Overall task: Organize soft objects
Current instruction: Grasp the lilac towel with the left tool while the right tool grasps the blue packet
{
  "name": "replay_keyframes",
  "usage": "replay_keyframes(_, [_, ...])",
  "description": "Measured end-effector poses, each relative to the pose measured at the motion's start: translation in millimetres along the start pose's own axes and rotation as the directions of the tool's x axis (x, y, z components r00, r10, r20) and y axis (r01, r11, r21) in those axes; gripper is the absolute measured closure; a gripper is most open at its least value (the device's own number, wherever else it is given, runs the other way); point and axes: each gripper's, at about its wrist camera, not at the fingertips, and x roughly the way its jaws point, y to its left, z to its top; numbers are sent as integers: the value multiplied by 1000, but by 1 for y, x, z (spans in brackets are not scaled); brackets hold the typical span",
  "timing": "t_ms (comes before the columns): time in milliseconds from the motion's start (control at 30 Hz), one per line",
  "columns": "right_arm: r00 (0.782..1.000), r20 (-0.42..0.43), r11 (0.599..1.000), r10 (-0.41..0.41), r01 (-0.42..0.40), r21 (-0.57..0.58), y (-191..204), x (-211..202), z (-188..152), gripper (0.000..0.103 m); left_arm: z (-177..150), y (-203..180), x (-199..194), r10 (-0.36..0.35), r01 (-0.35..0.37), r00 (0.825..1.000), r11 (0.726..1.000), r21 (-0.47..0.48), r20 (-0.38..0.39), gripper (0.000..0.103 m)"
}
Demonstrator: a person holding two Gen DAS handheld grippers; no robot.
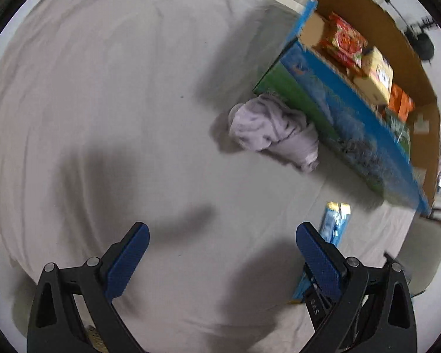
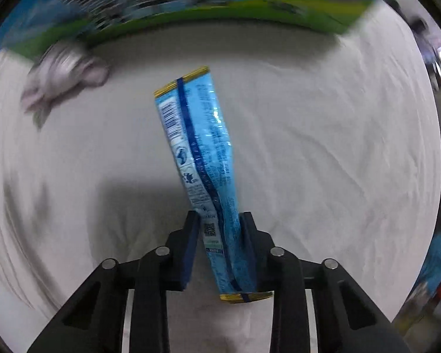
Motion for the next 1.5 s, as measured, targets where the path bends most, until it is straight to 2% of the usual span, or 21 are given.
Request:
replay_keyframes(133, [1000, -8, 997, -2, 3, 83, -36, -5, 6, 74, 20, -14, 8, -24, 26, 999, 997, -78, 28, 1])
replay_keyframes(300, [1000, 0, 993, -30, 30, 113, -63, -11, 6, 74, 33, -45, 38, 24, -18, 998, 994, -104, 57, 1])
replay_keyframes(400, [999, -1, 991, -36, 36, 131, -71, -14, 1, 74, 29, -54, 56, -21, 28, 998, 992, -125, 61, 1])
replay_keyframes(500, [1000, 3, 988, -30, 29, 152, -79, -17, -3, 74, 24, -58, 70, -91, 101, 994, 977, -190, 59, 1])
replay_keyframes(600, [999, 5, 988, -44, 42, 151, -81, -21, -9, 74, 26, -67, 88, -168, 169, 986, 964, -205, 19, 2])
replay_keyframes(667, [999, 4, 988, -51, 50, 145, -78, -21, -15, 74, 27, -70, 88, -136, 142, 990, 971, -193, 44, 3])
replay_keyframes(700, [999, 4, 989, -54, 52, 142, -75, -24, -20, 74, 27, -71, 88, -131, 139, 990, 974, -180, 56, 6])
replay_keyframes(800, [999, 2, 989, -54, 54, 137, -64, -14, -2, 74, 33, -69, 79, -101, 113, 991, 983, -146, 83, 41])
replay_keyframes(833, [998, 0, 989, -55, 55, 136, -63, -11, 2, 74, 33, -67, 78, -112, 123, 990, 983, -135, 86, 58])
replay_keyframes(867, [998, -1, 989, -55, 55, 135, -62, -11, 0, 74, 33, -67, 77, -133, 142, 988, 983, -119, 80, 67])
replay_keyframes(1067, [999, -16, 991, -32, 34, 129, -65, -4, 6, 74, 9, -49, 63, -131, 133, 990, 990, -41, 55, 82])
replay_keyframes(1167, [1000, -25, 993, -9, 12, 120, -73, -2, 6, 74, -17, -34, 60, -99, 98, 995, 995, 34, 18, 83])
replay_keyframes(1267, [998, -54, 995, 30, -25, 93, -74, -2, 4, 74, -53, -15, 58, -94, 98, 995, 990, 105, -44, 82])
replay_keyframes(1333, [994, -75, 994, 75, -68, 89, -74, 0, 4, 74, -67, -4, 56, -91, 100, 993, 988, 119, -73, 79])
replay_keyframes(1367, [992, -82, 992, 93, -86, 91, -73, 1, 5, 74, -70, 2, 56, -93, 102, 991, 990, 102, -92, 79])
replay_keyframes(1433, [986, -105, 989, 128, -119, 87, -72, 3, 8, 73, -69, 7, 52, -158, 162, 980, 986, 28, -119, 78])
replay_keyframes(1500, [984, -101, 987, 146, -138, 81, -69, 3, 10, 73, -60, 8, 47, -216, 214, 971, 976, -27, -100, 70])
